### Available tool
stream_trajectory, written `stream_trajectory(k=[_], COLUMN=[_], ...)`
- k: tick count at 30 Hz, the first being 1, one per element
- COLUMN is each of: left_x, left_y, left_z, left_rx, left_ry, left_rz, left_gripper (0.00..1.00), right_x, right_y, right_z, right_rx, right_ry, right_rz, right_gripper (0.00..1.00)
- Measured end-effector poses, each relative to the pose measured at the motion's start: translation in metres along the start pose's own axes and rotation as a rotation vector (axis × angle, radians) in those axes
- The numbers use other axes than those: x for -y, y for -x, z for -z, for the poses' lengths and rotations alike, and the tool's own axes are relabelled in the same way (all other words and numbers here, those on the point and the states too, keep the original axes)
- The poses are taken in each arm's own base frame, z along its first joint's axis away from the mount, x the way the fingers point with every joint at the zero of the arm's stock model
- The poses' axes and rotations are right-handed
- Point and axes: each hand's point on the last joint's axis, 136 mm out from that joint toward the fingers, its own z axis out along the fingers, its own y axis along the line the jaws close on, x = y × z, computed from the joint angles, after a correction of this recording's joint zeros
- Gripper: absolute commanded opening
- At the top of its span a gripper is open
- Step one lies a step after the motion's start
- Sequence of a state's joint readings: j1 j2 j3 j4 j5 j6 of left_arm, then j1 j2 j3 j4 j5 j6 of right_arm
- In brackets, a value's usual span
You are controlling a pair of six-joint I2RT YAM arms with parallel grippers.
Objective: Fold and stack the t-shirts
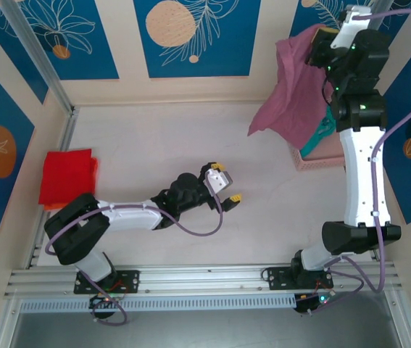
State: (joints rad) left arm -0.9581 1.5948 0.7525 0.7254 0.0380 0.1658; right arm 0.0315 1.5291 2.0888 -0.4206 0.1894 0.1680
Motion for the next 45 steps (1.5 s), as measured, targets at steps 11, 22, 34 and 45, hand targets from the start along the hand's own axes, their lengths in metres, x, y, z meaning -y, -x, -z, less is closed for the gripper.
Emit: stream_trajectory(k=[11, 22, 34, 45], left_x=[-0.019, -0.043, -0.08, -0.154], left_y=[0.01, 0.008, -0.009, -0.035], left_z=[0.032, 0.104, 0.148, 0.1], left_rx=[0.021, 0.003, -0.06, -0.203], left_ry=[0.117, 0.276, 0.472, 0.537], left_rz=[0.001, 0.041, 0.122, 0.287], left_gripper=[1.0, 1.0, 1.0, 1.0], right_x=[-0.111, -0.208, -0.221, -0.211], right_y=[0.008, -0.104, -0.212, -0.235], right_z=[0.018, -0.007, -0.018, 0.0], right_rx=[-0.046, -0.327, -0.591, -0.647], right_ry=[0.402, 0.614, 0.579, 0.552], right_rz=[-0.032, -0.075, -0.151, -0.194], right_gripper=[0.0, 0.0, 0.0, 0.0])
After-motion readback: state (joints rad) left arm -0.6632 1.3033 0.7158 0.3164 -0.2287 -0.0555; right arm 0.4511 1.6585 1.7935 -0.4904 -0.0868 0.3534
